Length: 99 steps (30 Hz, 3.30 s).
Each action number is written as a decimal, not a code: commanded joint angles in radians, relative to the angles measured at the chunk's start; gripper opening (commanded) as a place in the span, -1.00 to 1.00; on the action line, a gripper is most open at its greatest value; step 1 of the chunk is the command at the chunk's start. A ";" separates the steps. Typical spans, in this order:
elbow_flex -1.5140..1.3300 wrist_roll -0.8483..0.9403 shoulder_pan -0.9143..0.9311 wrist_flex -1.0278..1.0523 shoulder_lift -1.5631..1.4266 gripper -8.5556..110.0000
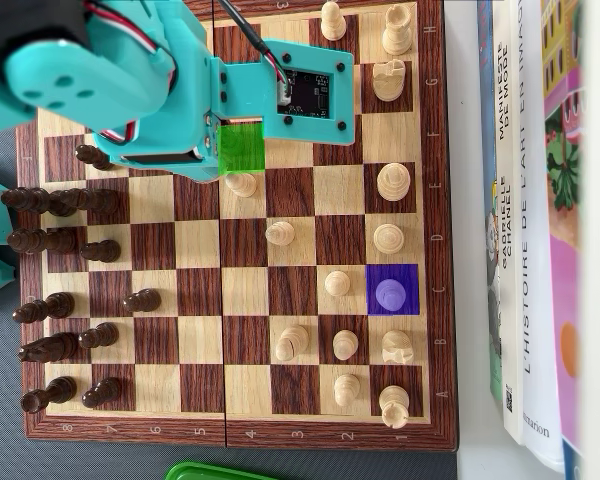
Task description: Play chess
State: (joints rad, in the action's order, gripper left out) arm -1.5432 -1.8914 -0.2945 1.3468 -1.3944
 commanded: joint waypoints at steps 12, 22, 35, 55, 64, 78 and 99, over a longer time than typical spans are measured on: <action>0.034 -0.009 0.006 -0.034 -0.008 -0.67; 0.032 -0.009 0.006 -0.023 -0.008 -0.70; 0.038 -0.008 0.000 -0.021 -0.069 -0.77; -0.242 0.002 0.239 0.129 -0.661 -0.77; -0.244 0.169 0.503 0.152 -0.675 -0.77; -0.029 0.443 0.808 0.143 -0.344 -0.77; 0.400 0.623 0.965 0.149 0.130 -0.77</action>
State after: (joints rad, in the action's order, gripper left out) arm -1.2057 -1.2747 0.6581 1.4941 -1.2671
